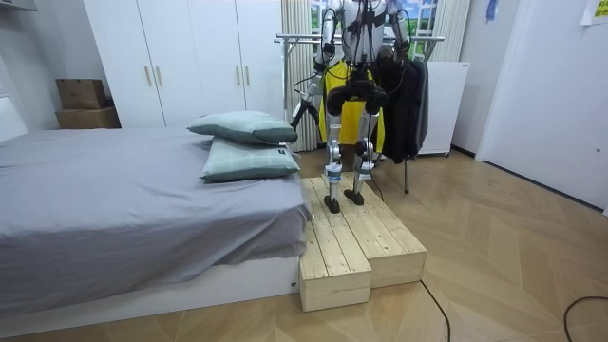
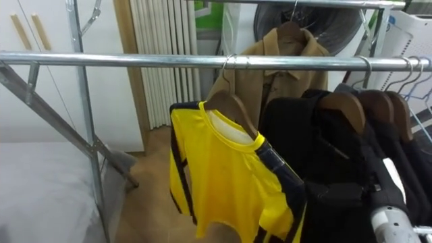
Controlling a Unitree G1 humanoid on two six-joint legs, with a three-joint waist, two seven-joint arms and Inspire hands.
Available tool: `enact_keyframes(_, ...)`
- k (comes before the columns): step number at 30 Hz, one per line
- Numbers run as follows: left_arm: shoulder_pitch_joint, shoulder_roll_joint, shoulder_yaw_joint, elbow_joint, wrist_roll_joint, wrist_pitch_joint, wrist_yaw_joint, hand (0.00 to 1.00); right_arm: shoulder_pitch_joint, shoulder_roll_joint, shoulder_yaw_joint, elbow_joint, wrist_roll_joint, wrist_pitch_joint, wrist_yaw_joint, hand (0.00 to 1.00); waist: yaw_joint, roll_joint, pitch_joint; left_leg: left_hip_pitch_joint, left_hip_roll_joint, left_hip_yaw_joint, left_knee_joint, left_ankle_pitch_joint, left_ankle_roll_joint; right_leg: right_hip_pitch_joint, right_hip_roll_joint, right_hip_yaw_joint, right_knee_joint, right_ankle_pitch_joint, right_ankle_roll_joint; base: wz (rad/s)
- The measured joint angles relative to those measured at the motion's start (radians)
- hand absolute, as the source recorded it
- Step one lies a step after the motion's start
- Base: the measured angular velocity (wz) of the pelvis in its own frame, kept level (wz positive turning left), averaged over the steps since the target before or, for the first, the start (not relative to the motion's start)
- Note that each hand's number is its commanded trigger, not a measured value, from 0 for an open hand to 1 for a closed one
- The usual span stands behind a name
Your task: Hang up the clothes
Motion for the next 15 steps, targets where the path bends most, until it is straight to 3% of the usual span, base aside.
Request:
enact_keyframes(5,0.007,0.000,-0.009,-0.004,-0.022,-0.004,0.000,0.00,0.082,0.053,0.002,0.023,0.027,-0.072,0.018,0.00,-0.009,0.005,0.0012,0.014,0.002,0.003,-0.012,-0.004,0.001,0.007,0.002,0.000,0.000,-0.003,-0.006,0.00)
enact_keyframes(8,0.021,-0.001,-0.021,0.012,-0.024,-0.024,0.003,0.00,0.077,0.081,0.004,0.078,0.027,-0.112,0.019,0.00,-0.020,0.001,-0.0016,0.030,0.002,0.003,-0.016,-0.007,0.002,0.023,0.002,0.000,-0.004,-0.013,-0.005,0.02)
enact_keyframes(15,0.021,-0.010,-0.028,0.014,-0.028,-0.026,0.004,0.00,0.076,0.128,0.005,0.137,0.040,-0.186,0.032,0.00,-0.027,0.014,-0.0049,0.046,0.008,0.009,-0.021,-0.018,0.006,0.038,0.000,-0.013,-0.019,-0.004,-0.013,-0.01)
